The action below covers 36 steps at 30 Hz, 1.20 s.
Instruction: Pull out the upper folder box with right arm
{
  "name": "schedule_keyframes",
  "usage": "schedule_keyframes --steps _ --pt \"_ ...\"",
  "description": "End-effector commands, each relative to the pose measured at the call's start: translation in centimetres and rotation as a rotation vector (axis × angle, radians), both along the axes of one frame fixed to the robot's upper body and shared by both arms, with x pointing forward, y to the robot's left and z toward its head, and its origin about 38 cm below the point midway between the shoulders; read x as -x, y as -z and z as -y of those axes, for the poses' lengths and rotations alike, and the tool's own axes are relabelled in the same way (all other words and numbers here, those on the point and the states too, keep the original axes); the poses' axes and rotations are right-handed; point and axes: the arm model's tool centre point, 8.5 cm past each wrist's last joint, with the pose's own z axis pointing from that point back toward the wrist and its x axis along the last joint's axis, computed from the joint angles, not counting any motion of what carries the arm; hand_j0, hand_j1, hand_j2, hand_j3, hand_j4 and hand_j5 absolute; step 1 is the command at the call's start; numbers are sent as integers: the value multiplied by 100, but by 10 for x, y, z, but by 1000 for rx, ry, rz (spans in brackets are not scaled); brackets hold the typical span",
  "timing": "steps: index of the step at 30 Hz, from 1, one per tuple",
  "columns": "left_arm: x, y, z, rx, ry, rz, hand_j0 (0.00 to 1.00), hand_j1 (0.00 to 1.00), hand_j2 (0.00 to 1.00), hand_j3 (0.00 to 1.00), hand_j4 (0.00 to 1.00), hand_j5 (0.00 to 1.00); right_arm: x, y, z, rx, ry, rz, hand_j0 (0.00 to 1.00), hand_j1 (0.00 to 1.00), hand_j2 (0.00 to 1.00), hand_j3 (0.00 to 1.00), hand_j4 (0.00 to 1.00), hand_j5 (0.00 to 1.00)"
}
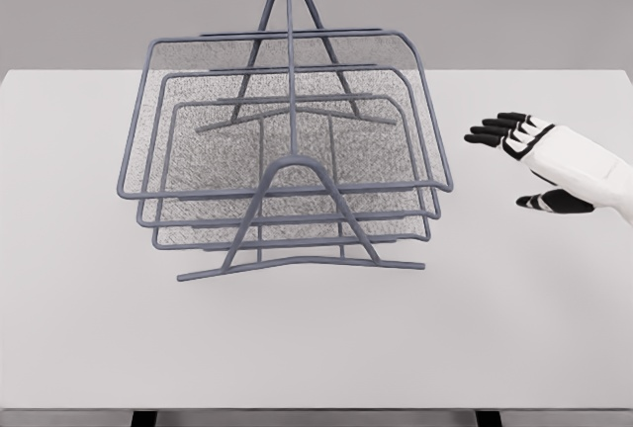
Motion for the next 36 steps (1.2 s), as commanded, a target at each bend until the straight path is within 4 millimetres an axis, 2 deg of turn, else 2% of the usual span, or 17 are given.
schedule_keyframes --steps 1,2,3,4,5,6,8,10,13,17,21,27,31,36 --pt "0 0 0 -1 0 0 100 100 100 100 100 100 0 -5 2 6 0 9 100 100 100 100 100 100" --pt "0 0 0 -1 0 0 100 100 100 100 100 100 -12 -36 4 3 0 98 100 100 100 100 100 100" --pt "0 0 0 0 0 0 100 100 100 100 100 100 -16 -49 8 -50 19 167 100 100 100 100 100 100" --pt "0 0 0 0 0 0 100 100 100 100 100 100 -20 -67 10 -31 17 212 100 100 100 100 100 100" --pt "0 0 0 0 0 0 100 100 100 100 100 100 -22 -71 9 -31 14 223 100 100 100 100 100 100" --pt "0 0 0 0 0 0 100 100 100 100 100 100 -22 -64 1 -32 -7 206 100 100 100 100 100 100" --pt "0 0 0 0 0 0 100 100 100 100 100 100 -31 -67 -21 10 -60 229 100 100 100 100 100 100" --pt "0 0 0 0 0 0 100 100 100 100 100 100 -39 -61 -53 19 -133 231 100 100 100 100 100 100" --pt "0 0 0 -1 0 0 100 100 100 100 100 100 -39 -43 -75 53 -191 204 100 100 100 100 100 100" --pt "0 0 0 0 0 0 100 100 100 100 100 100 -39 -37 -90 70 -242 185 100 100 100 100 100 100" --pt "0 0 0 0 0 0 100 100 100 100 100 100 -37 -29 -95 78 -258 164 100 100 100 100 100 100" --pt "0 0 0 0 0 0 100 100 100 100 100 100 -31 -8 -99 92 -277 107 100 100 100 100 100 100" --pt "0 0 0 -1 0 0 100 100 100 100 100 100 -32 -3 -85 114 -249 87 100 100 100 100 100 100" --pt "0 0 0 0 0 0 100 100 100 100 100 100 -32 -7 -62 167 -211 80 100 100 100 100 100 100"
